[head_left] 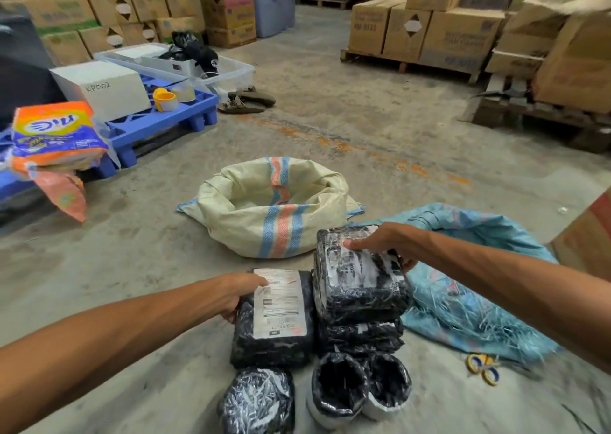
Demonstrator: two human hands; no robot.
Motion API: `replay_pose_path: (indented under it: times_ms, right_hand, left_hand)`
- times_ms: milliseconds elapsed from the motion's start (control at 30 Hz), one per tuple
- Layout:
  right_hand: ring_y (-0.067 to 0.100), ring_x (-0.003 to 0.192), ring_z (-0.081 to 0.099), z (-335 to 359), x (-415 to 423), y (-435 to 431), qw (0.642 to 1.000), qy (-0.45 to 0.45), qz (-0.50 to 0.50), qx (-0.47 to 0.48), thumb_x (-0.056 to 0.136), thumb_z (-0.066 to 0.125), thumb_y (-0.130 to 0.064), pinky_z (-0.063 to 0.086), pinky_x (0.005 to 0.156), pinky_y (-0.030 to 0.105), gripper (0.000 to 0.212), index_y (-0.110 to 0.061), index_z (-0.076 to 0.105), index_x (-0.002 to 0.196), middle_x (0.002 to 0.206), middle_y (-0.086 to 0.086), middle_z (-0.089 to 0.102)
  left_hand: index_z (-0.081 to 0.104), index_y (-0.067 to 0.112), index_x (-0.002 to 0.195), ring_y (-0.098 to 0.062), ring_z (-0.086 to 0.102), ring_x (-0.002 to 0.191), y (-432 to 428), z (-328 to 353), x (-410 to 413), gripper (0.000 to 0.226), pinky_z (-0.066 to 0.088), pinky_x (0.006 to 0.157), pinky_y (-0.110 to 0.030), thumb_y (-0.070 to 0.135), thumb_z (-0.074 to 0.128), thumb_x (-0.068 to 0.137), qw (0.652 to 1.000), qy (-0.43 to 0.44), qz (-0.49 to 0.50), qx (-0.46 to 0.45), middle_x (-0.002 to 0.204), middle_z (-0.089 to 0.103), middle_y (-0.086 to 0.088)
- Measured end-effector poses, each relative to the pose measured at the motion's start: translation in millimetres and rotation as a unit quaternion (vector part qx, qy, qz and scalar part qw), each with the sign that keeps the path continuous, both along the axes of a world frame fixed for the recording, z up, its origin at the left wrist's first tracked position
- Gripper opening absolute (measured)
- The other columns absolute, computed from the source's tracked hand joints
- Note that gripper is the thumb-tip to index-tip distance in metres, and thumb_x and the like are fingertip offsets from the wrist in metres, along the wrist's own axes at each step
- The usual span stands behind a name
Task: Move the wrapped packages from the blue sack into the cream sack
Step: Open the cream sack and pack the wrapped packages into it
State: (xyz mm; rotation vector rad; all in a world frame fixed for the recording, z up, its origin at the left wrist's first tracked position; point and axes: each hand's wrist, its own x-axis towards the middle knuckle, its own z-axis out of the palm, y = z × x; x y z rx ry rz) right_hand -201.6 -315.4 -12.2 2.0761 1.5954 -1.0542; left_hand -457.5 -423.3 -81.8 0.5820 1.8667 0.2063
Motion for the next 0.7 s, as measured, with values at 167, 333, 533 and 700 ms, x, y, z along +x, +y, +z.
replay_pose_path:
  times_ms: [167,333,533,700]
  right_hand:
    - [0.032,0.100,0.058,0,0,-13,0.988,0.112,-0.085,0.063,0.060,0.078,-0.073,0.044,0.083,0.040,0.090,-0.003,0.056,0.112,0.111,0.013,0.061]
    - [0.026,0.094,0.062,-5,-11,-27,0.957,0.178,-0.119,0.197,0.053,0.087,-0.066,0.051,0.065,0.032,0.109,-0.003,0.045,0.131,0.115,0.009,0.063]
    - [0.020,0.093,0.065,-11,-23,-30,0.951,0.181,-0.036,0.249,0.045,0.075,-0.086,0.057,0.080,0.036,0.102,-0.023,0.049,0.121,0.107,-0.003,0.067]
    - [0.021,0.089,0.064,15,-31,0,0.944,0.182,-0.003,0.276,0.050,0.074,-0.085,0.058,0.080,0.038,0.088,-0.022,0.055,0.108,0.100,-0.001,0.067]
  left_hand:
    - [0.052,0.013,0.071,-0.011,0.052,0.027,-12,8,8,0.035,0.035,0.035,-0.011,0.036,0.067,0.092,0.997,-0.017,0.055,0.044,0.037,0.055,0.000]
    - [0.067,0.005,0.096,-0.025,0.069,0.070,-12,-3,20,0.033,0.055,0.069,-0.032,0.036,0.058,0.098,0.986,-0.104,0.103,0.084,0.074,0.074,-0.011]
    - [0.046,-0.001,0.140,-0.032,0.057,0.119,-9,8,29,0.063,0.049,0.092,-0.033,0.045,0.054,0.098,0.975,0.042,0.104,0.192,0.138,0.054,-0.016]
    - [0.057,0.000,0.122,-0.024,0.065,0.082,23,45,-6,0.051,0.054,0.067,-0.032,0.043,0.057,0.096,0.946,0.051,0.143,0.288,0.102,0.067,-0.009]
